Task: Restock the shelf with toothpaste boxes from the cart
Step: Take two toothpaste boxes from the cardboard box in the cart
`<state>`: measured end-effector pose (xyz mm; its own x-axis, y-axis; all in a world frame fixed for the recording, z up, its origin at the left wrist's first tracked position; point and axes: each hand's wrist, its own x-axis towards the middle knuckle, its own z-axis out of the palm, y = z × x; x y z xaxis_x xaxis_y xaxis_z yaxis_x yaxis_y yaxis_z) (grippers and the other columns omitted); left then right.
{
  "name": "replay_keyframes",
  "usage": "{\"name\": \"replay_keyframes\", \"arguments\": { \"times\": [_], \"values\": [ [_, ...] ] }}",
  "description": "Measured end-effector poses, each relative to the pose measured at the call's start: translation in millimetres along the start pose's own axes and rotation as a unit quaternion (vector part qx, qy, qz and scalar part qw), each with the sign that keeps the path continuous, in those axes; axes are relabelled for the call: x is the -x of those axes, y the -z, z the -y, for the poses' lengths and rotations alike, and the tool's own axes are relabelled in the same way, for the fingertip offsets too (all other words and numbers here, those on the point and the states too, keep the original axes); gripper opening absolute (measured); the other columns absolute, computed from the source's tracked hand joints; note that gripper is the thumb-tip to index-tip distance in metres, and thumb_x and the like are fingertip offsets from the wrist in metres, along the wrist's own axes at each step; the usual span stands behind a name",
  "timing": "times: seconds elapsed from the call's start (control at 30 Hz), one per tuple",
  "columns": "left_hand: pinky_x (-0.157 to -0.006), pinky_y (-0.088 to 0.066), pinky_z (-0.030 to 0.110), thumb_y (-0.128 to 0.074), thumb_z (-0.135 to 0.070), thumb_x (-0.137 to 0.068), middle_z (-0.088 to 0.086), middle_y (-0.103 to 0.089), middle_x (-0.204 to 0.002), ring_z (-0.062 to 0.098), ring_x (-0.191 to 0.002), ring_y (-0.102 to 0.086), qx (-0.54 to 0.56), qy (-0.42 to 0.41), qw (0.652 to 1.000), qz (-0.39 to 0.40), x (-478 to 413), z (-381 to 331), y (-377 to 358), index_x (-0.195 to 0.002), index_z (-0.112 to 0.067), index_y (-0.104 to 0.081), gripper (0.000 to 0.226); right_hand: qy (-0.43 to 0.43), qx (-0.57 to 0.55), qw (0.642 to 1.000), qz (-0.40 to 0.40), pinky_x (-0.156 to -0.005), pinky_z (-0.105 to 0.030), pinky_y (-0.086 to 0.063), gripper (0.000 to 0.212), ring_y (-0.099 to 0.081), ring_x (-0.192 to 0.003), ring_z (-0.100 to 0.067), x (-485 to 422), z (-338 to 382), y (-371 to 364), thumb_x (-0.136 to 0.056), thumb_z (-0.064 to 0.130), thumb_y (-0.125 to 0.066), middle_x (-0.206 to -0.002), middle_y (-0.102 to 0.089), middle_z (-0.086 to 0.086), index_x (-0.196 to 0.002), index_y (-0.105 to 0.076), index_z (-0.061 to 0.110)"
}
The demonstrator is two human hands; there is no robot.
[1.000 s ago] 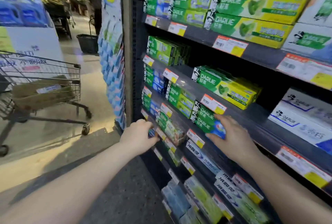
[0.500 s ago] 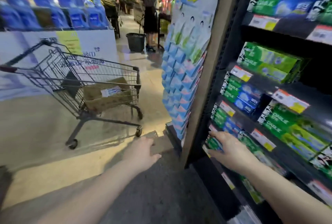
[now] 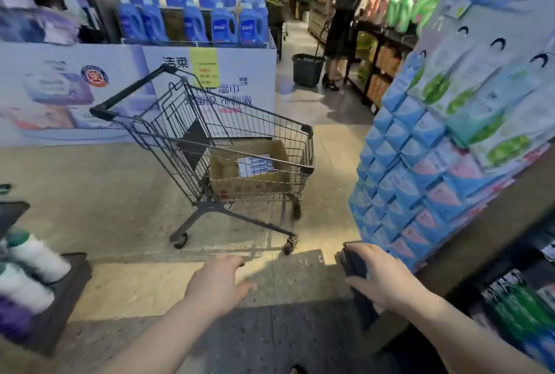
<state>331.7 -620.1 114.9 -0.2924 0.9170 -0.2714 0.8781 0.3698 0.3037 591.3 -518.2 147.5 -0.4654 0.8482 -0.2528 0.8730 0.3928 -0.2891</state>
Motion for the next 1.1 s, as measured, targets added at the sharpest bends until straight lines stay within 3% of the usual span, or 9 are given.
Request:
{"name": "replay_keyframes", "arguments": {
  "times": [0.17,0.3,0.47,0.6,0.83,1.1],
  "values": [
    [-0.09,-0.047,0.034,-0.052,-0.05,-0.084,-0.002,-0.048,-0.13,0.021,-0.116,-0.052,0.005,0.039,0.999,0.002,-96,-2,40,-0.128,-0.026,-0.047,0.05,0.017,-0.015,0.999,0.03,-0.105,-0.03,-0.035,0.061,-0.041,-0.129,-0.016,-115,-1,32,-0.086,0.033,-0.056,-0.145,-0.038,0.004,-0.141,-0.03,0.029],
    [-0.092,-0.047,0.034,-0.053,-0.05,-0.085,-0.002,-0.047,-0.132,0.02,-0.118,-0.05,0.025,0.053,0.998,-0.008,-154,-2,61,-0.13,-0.026,-0.045,0.051,0.044,-0.002,0.998,0.051,-0.107,-0.033,-0.034,0.061,-0.041,-0.13,-0.019,-191,9,51,-0.086,0.035,-0.056,-0.145,-0.038,0.001,-0.141,-0.031,0.024],
    [-0.093,-0.046,0.035,-0.053,-0.048,-0.085,-0.001,-0.046,-0.132,0.021,-0.12,-0.047,0.04,0.077,0.996,-0.006,-207,20,78,-0.129,-0.025,-0.046,0.049,0.067,0.011,0.996,0.059,-0.103,-0.035,-0.039,0.061,-0.044,-0.127,-0.021,-265,36,62,-0.084,0.042,-0.056,-0.141,-0.043,0.002,-0.139,-0.03,0.031],
    [-0.095,-0.045,0.038,-0.054,-0.047,-0.084,0.0,-0.047,-0.132,0.022,-0.119,-0.048,0.047,0.072,0.996,-0.007,-268,45,96,-0.129,-0.024,-0.046,0.051,0.082,-0.003,0.995,0.062,-0.107,-0.028,-0.032,0.06,-0.038,-0.132,-0.017,-327,58,65,-0.085,0.034,-0.059,-0.144,-0.038,0.003,-0.139,-0.032,0.027],
    [-0.101,-0.041,0.038,-0.055,-0.048,-0.083,-0.003,-0.048,-0.13,0.02,-0.122,-0.044,0.039,0.018,0.999,-0.003,-399,97,137,-0.129,-0.027,-0.046,0.051,0.042,0.026,0.998,0.041,-0.103,-0.028,-0.038,0.06,-0.046,-0.125,-0.014,-439,98,69,-0.085,0.04,-0.058,-0.141,-0.044,0.006,-0.138,-0.034,0.028],
    [-0.109,-0.034,0.039,-0.054,-0.047,-0.084,-0.004,-0.044,-0.136,0.019,-0.128,-0.039,0.007,-0.027,0.998,0.058,-513,135,164,-0.133,-0.028,-0.042,0.054,-0.032,-0.012,0.997,0.069,-0.103,-0.029,-0.04,0.063,-0.049,-0.123,-0.013,-532,120,61,-0.084,0.046,-0.057,-0.139,-0.046,0.005,-0.14,-0.034,0.027]
  ]
}}
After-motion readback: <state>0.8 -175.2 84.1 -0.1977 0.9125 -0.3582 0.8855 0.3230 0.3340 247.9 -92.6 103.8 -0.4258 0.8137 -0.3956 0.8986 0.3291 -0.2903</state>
